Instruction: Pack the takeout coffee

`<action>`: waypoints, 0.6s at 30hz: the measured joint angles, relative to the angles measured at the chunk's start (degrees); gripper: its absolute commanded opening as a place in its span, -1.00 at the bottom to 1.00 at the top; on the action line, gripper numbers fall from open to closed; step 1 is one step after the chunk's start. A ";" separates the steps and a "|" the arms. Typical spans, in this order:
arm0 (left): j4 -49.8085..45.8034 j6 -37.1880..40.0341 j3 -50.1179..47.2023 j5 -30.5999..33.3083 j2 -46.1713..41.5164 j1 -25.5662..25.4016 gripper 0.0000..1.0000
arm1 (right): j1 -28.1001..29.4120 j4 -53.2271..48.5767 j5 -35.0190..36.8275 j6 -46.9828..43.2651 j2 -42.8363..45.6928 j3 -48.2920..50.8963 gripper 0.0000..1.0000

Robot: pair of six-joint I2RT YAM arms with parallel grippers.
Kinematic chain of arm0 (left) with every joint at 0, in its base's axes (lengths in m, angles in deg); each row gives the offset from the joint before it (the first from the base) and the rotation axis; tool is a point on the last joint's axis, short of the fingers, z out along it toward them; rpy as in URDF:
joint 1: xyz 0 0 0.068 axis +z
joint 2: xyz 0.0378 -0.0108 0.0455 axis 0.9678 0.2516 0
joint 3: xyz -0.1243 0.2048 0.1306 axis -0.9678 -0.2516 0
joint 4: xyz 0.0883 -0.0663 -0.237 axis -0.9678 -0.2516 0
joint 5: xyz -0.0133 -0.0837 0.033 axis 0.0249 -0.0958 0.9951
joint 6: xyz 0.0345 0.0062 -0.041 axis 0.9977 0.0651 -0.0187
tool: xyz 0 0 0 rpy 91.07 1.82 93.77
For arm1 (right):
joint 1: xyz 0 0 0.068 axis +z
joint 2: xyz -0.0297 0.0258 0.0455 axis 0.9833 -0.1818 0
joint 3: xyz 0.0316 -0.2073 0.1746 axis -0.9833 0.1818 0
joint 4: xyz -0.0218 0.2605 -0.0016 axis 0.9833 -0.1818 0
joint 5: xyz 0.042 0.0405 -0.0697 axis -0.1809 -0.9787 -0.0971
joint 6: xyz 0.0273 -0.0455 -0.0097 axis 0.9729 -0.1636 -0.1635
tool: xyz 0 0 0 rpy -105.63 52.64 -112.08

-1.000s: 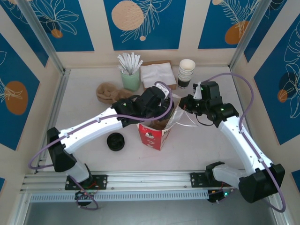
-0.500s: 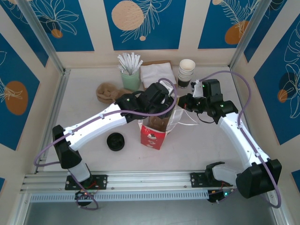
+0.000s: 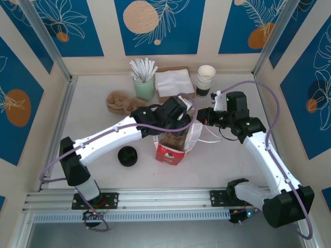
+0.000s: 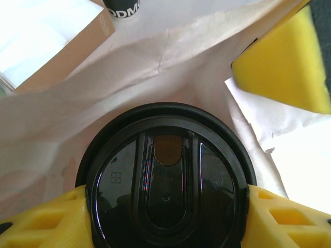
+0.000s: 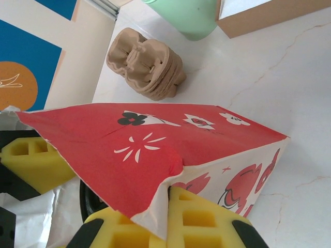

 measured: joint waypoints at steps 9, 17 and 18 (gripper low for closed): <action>0.28 -0.22 -1.31 0.00 0.33 0.37 0.13 | 0.33 0.02 0.24 0.96 -0.46 -0.02 -1.00; 0.35 -1.77 -1.36 0.26 2.03 0.63 0.13 | 0.37 -1.88 2.43 2.49 -1.36 -0.81 -1.00; 0.33 -2.08 -1.36 0.50 2.16 0.66 0.13 | 0.37 -2.10 2.71 2.62 -1.33 -0.96 -1.00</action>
